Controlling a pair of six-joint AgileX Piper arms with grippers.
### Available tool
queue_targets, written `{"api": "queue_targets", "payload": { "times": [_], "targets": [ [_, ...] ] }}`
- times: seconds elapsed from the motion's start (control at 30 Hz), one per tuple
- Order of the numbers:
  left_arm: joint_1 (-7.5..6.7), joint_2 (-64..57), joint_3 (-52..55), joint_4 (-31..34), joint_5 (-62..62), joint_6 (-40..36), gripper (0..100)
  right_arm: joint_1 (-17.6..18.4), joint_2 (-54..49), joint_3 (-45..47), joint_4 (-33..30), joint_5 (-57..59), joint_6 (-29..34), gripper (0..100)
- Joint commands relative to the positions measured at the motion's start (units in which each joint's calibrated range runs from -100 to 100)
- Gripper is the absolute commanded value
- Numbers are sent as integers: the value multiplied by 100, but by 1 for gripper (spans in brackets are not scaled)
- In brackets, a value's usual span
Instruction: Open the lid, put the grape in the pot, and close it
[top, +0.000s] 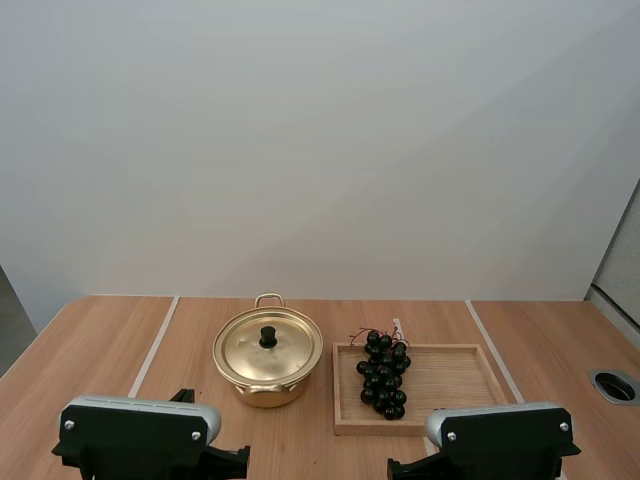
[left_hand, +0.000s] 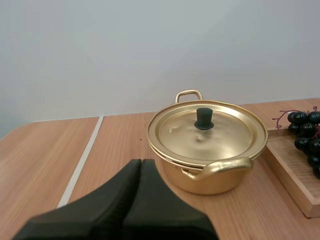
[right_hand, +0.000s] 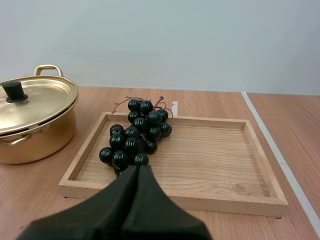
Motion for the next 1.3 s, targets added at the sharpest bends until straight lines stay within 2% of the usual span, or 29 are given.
{"api": "queue_targets", "payload": {
  "times": [0.0, 0.1, 0.33, 0.47, 0.57, 0.6, 0.67, 0.83, 0.9, 0.97, 1.07, 1.1, 1.13, 1.2, 1.27],
  "targets": [
    [-6, -38, 14, -52, -902, -34, 0, -20, -52, 0, 15, -204, -27, 0],
    [-6, -38, -20, -37, -1733, 4, 0, -20, -52, -75, 15, -369, -27, 0],
    [-6, -38, -1286, -37, -1553, 621, 0, -20, -52, -1615, 28, 741, -27, 0],
    [-6, -38, -2163, -37, -685, 766, 0, -20, -52, -2458, 28, 1121, -27, 0],
    [-6, -38, -2711, -37, -118, 766, 0, -20, -52, -2877, 28, 1791, -27, 0],
    [-6, -38, -3005, -37, 127, 766, 0, -20, -52, -3056, 28, 2325, -27, 0],
    [-6, -38, -3342, -37, 632, 736, 0, -20, -52, -3245, 28, 2907, -27, 0],
    [-6, -38, -3801, -37, 2008, 164, 0, -20, -52, -3290, 28, 3228, -18, 0],
    [-6, -38, -3828, -37, 2177, -86, 6, -20, -52, -3290, 28, 3228, -9, 2],
    [1, -38, -3828, -37, 2234, -146, 18, -20, -52, -3290, 8, 3228, -9, 23],
    [10, -38, -3828, -37, 2333, -146, 48, -20, -52, -3290, -16, 3354, -9, 72],
    [10, -38, -3828, -37, 2374, -146, 62, -20, -52, -3290, -3, 3450, -9, 91],
    [10, -38, -3828, -37, 2392, -146, 76, -20, -52, -3290, 41, 3495, -9, 100],
    [10, -38, -3828, -37, 2536, -146, 100, -20, -52, -3290, 195, 3536, -9, 100],
    [10, -38, -3828, -37, 2932, -113, 100, -20, -52, -3290, 273, 3536, -9, 100]
  ]
}}
